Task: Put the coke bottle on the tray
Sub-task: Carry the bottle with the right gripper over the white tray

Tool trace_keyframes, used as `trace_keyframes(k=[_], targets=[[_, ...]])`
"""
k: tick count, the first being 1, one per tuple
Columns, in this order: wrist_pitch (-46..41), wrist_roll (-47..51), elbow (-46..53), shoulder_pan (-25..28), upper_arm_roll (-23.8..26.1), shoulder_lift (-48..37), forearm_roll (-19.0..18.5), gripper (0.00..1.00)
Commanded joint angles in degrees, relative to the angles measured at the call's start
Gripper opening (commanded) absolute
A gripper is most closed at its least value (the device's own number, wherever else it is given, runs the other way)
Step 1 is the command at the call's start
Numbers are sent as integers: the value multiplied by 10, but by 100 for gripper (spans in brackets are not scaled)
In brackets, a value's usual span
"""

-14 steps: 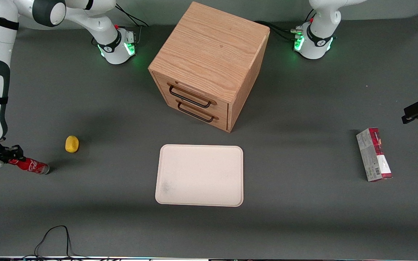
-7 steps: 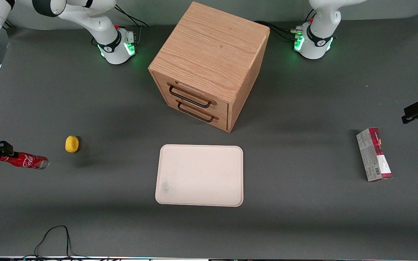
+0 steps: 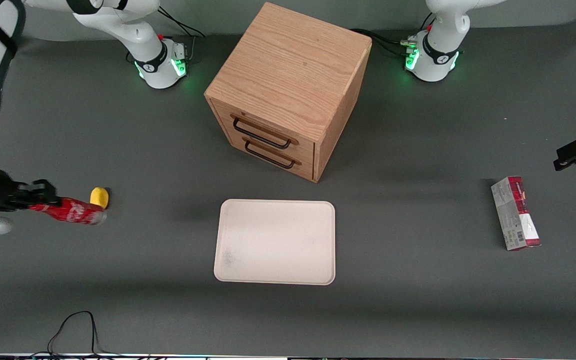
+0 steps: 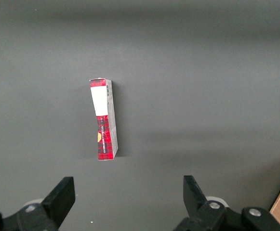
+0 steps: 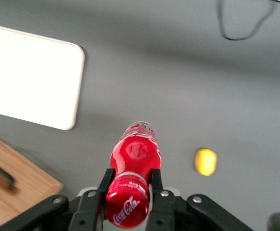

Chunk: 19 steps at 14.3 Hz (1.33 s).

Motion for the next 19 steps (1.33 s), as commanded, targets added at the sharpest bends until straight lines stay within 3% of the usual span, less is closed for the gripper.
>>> trace_keyframes(k=[1,3,6,8,14,16,19], targets=[[12,141,43,-9,100,20,-15,7],[73,201,42,-9,165,42,-46,8],[151,292,41,-8,278,90,-162,8],[202,346,39,-7,329,132,-215,8],[314,355,31,8,334,240,-263,15],[333,355,14,8,334,246,-265,17],[350,355,-8,7,334,246,-265,26]])
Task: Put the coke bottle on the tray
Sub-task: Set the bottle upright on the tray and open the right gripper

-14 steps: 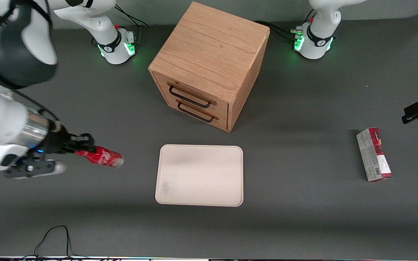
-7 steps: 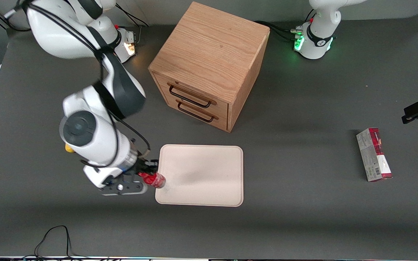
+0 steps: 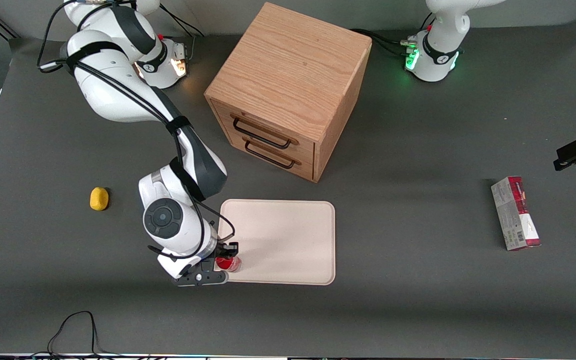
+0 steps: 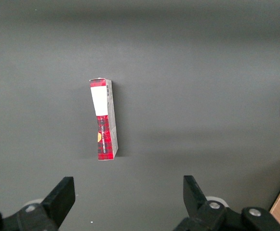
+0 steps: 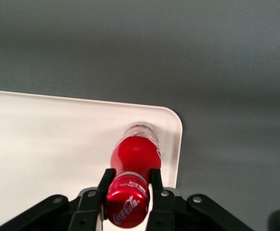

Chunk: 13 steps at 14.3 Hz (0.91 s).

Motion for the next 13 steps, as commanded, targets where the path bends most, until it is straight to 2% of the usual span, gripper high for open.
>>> trace_keyframes(k=[1,2,7,9,10,11,13], targets=[[10,19,-11,-2,6,-11,-16,71],[10,19,-11,-2,6,-12,-16,100],[3,21,-11,-4,6,-46,-8,100],[-51,21,-35,-8,-1,-97,4,100],[-79,19,-50,-15,-8,-128,26,100],[-103,10,-77,-16,-36,-169,52,100],[-105,-21,-186,-16,-91,-265,100,100]])
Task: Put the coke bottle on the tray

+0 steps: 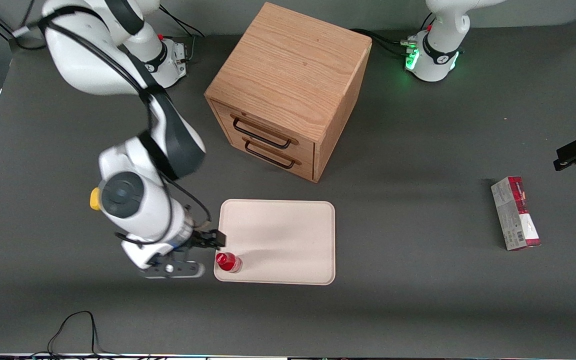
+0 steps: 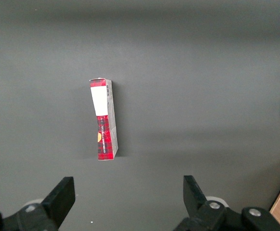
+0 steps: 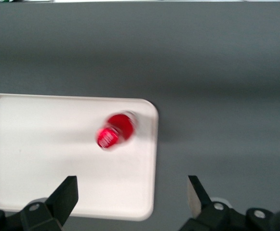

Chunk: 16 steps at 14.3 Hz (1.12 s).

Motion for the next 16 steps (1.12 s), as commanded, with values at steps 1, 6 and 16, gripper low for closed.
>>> trace_keyframes(k=[1,6,16], targets=[[16,-46,-205,-7,-70,-167,62,100],[54,-138,-438,-6,-154,-373,91,100],[-38,-159,-449,-6,-177,-468,85,100]])
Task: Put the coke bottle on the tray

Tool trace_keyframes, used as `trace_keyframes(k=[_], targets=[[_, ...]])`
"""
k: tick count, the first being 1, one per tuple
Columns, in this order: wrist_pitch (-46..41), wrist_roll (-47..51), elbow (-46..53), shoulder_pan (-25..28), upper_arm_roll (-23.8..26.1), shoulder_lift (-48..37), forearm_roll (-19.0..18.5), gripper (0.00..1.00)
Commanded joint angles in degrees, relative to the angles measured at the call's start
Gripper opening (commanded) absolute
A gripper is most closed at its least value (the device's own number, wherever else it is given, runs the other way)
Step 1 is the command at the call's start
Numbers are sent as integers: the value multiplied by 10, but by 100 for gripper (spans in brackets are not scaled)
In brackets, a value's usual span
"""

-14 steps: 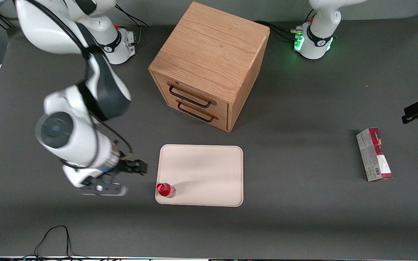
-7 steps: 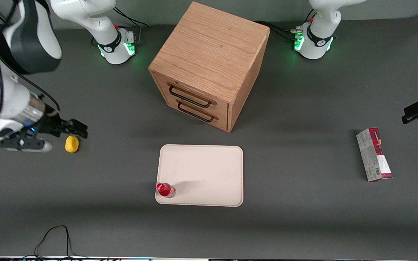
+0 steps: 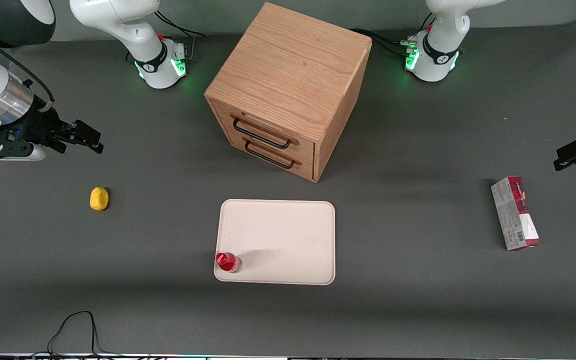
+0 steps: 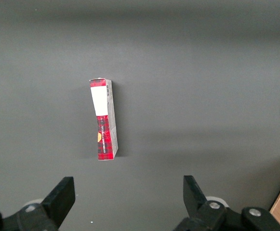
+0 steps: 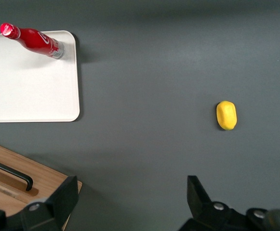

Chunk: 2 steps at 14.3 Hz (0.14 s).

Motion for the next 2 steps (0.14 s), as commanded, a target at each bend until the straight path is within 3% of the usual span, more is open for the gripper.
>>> trace_keyframes(k=[1,2], targets=[[-28,-7,32,4,-6,6,5,100],[-32,-7,40,3,-6,10,5,100]])
